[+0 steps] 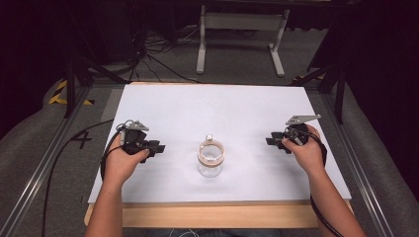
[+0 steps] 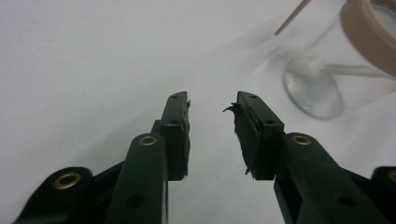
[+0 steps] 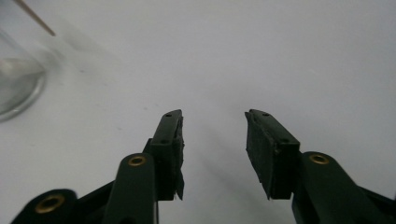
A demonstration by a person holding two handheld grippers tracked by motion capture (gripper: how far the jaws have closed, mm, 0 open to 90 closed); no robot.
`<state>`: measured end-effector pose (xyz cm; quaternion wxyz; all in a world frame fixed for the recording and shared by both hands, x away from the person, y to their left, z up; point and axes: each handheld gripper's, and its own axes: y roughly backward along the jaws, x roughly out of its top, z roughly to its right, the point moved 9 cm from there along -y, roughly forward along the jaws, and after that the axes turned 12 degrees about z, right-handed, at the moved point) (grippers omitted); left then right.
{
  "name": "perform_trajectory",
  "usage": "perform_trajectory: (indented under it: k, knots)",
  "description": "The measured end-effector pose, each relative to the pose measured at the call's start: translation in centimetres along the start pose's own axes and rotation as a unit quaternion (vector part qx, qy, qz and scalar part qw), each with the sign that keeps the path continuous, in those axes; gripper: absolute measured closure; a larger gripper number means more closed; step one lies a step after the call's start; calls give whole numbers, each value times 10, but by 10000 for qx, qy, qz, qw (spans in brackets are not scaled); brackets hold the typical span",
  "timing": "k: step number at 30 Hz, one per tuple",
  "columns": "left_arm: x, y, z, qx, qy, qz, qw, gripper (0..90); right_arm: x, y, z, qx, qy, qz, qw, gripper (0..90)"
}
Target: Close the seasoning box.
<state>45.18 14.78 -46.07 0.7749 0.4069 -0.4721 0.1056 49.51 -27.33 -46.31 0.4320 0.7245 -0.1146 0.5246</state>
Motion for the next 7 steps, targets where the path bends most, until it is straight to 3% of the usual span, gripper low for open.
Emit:
perform_trajectory:
  k: [2,7]
  knots:
    - [-3,-2,-4,22,70,23,10000,605,-7,-1,9,-107,-123,-22,9999,543]
    - [-6,-3,-11,59,108,72,9999,564,-10,-4,10,-89,-197,-38,9998,534]
